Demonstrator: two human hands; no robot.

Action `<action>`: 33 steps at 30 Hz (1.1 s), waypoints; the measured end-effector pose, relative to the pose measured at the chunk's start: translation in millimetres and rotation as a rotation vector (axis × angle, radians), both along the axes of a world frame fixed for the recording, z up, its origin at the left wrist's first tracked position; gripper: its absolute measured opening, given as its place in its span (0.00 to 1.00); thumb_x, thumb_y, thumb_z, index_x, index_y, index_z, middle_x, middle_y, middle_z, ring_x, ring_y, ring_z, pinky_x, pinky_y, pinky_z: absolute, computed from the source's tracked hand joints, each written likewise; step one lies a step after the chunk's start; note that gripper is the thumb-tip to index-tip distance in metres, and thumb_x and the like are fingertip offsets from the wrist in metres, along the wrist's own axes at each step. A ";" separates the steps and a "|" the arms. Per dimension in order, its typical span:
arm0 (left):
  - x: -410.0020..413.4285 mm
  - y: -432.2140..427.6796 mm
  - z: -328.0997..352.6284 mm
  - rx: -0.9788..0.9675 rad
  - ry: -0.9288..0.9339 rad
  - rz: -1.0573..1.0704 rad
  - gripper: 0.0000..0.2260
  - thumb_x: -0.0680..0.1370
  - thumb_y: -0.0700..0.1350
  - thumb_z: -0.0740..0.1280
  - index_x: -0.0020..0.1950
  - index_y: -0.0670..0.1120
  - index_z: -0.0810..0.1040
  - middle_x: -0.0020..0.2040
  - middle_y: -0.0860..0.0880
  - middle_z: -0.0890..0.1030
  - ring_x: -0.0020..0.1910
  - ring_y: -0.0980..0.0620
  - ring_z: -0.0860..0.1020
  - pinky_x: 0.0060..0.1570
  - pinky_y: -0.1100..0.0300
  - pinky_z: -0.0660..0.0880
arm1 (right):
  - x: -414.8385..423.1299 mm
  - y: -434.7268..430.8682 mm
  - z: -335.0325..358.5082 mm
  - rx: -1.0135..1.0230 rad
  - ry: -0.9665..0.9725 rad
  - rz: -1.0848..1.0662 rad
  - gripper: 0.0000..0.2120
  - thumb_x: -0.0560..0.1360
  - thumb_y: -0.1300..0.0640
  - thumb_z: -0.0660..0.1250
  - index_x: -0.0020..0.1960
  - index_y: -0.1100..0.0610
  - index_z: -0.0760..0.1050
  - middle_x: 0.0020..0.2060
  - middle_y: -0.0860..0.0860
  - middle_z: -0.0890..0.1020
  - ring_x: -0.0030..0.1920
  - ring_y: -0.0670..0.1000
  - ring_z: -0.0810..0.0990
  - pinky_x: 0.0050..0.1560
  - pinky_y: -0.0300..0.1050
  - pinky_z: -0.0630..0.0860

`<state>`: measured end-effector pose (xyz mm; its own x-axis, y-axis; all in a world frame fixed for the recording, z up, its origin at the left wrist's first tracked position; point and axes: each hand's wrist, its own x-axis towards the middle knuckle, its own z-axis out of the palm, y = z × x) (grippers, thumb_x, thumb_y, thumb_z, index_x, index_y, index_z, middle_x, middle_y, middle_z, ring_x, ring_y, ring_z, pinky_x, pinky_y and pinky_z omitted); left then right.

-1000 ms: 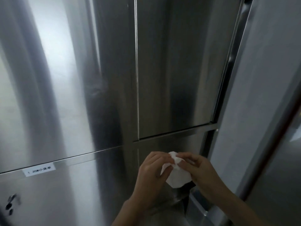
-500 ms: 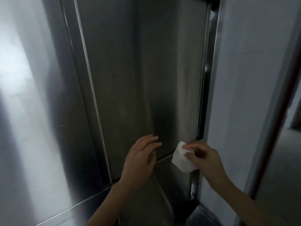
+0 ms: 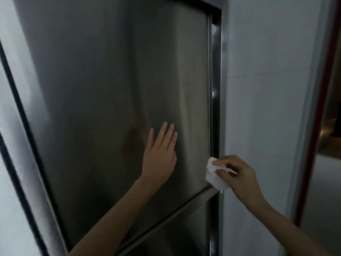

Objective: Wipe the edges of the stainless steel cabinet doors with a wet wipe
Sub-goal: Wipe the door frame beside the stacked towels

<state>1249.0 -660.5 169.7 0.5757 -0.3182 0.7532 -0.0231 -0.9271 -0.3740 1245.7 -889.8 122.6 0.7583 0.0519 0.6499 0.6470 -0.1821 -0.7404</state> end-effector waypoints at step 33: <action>29.5 86.0 24.3 0.142 -0.241 0.396 0.29 0.79 0.61 0.58 0.77 0.49 0.63 0.77 0.48 0.64 0.77 0.44 0.59 0.73 0.39 0.56 | 215.9 54.1 135.8 0.012 -0.732 0.187 0.11 0.64 0.73 0.74 0.45 0.65 0.81 0.49 0.56 0.76 0.50 0.43 0.74 0.58 0.25 0.67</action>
